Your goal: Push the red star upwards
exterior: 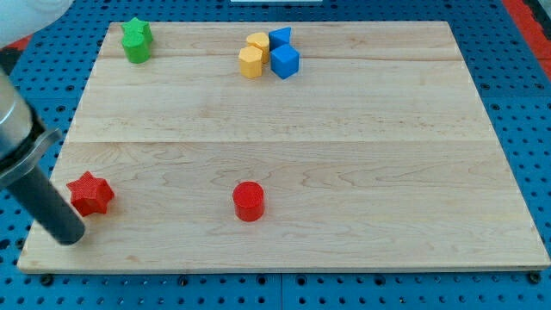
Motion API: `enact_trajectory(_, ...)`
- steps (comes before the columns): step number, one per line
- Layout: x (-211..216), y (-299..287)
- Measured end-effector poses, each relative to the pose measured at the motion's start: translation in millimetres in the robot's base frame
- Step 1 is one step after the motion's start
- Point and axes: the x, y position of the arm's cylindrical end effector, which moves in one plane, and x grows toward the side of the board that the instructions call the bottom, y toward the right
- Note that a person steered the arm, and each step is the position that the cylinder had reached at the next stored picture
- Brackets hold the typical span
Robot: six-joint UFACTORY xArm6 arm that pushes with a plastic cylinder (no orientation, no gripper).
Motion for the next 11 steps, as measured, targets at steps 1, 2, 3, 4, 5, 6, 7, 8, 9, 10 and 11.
enact_trajectory(1, -1, -20)
enact_trajectory(2, -22, -25)
enact_trajectory(3, -31, -26)
enact_trajectory(4, -31, -6)
enact_trajectory(5, -81, 24)
enact_trajectory(6, -92, 51)
enact_trajectory(7, -93, 75)
enact_trajectory(8, -102, 95)
enact_trajectory(9, -147, 94)
enact_trajectory(10, -196, 95)
enact_trajectory(11, -227, 97)
